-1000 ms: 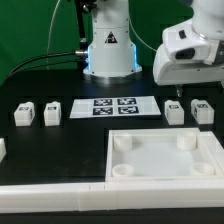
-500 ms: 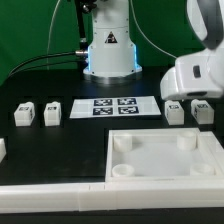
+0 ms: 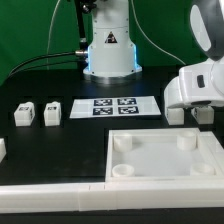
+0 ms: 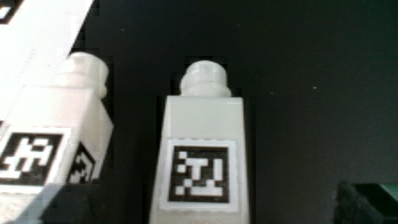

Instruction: Assemble one leg

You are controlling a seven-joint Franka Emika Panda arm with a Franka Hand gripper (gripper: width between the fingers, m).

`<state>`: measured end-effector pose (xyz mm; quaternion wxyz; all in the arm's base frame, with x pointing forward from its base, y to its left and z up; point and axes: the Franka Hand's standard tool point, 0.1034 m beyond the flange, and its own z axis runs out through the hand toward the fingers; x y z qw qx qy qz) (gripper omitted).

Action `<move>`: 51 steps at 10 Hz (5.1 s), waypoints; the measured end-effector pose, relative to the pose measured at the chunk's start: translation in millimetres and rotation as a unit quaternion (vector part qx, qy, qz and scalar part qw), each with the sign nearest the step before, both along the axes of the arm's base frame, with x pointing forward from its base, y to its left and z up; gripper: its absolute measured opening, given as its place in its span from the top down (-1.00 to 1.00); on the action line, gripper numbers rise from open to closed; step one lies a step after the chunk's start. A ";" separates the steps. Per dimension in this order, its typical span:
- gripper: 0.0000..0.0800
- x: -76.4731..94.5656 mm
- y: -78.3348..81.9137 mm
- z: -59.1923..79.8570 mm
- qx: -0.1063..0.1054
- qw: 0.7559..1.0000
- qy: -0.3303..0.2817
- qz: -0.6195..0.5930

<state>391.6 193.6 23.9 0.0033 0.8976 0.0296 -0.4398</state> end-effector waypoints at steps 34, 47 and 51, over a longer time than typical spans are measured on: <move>0.26 127.7 -95.8 98.9 0.062 0.926 -0.372 -0.014; 0.26 198.2 -66.1 101.3 0.098 0.792 -0.602 0.011; 0.26 209.8 -75.3 94.2 0.100 0.774 -0.624 0.032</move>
Offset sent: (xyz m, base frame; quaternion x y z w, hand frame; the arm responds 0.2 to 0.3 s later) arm -0.0024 -0.0083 -0.0257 0.0020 0.0141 -0.0013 0.9999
